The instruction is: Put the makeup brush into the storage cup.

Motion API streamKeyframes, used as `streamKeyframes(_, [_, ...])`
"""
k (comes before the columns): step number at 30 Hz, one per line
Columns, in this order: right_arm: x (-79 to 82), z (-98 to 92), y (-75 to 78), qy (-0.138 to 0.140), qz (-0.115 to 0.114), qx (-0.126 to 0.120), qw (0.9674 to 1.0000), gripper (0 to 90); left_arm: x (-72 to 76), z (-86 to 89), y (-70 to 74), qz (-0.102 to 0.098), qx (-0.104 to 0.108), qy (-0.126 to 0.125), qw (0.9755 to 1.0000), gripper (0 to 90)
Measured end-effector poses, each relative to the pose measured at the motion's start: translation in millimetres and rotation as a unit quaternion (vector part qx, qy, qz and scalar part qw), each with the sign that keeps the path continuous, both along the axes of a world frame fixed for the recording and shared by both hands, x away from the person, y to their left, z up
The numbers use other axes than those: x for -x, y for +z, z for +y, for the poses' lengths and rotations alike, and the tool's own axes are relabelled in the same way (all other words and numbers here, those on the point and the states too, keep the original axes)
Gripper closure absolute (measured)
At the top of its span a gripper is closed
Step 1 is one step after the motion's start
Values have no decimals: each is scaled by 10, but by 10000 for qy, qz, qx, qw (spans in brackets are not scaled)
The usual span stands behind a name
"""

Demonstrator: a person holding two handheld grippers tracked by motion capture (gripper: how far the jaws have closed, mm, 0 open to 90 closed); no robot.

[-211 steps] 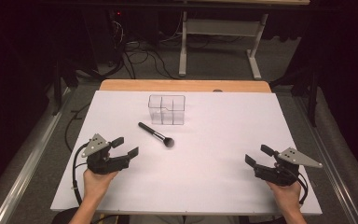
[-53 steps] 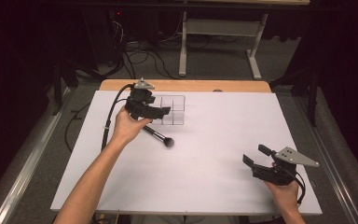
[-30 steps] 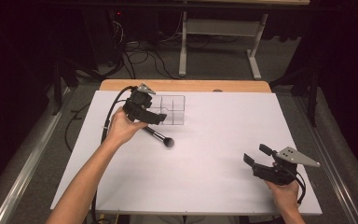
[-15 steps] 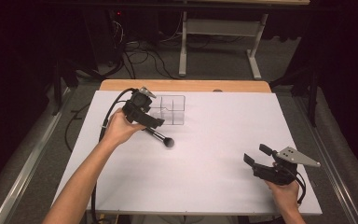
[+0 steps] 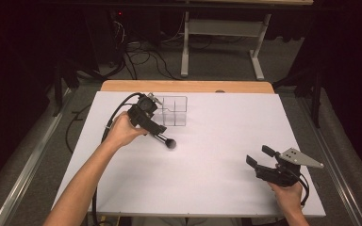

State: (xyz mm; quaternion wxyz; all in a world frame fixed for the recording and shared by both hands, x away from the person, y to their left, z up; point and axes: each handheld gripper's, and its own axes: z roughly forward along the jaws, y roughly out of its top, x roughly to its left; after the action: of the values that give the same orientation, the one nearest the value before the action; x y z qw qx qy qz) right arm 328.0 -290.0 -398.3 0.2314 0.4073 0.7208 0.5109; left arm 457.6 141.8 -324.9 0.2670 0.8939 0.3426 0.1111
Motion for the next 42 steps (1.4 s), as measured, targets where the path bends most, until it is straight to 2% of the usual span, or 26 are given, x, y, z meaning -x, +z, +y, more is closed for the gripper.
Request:
streamKeyframes(15, [-1, 0, -2, 12, 1, 10, 10000, 246, -35, -36, -107, 89, -185, -126, 9997, 237])
streamKeyframes(25, [7, -6, 3, 26, -11, -1, 10000, 247, -40, 7, -161, 89, -195, -155, 9997, 233])
streamKeyframes(31, [2, -5, 1, 7, 14, 5, 10000, 248, -55, 44, -271, 166, -272, -147, 9994, 242])
streamKeyframes(42, [1, 16, -6, 35, 47, 63, 10000, 249, -61, 42, -351, 113, -284, -264, 9992, 249])
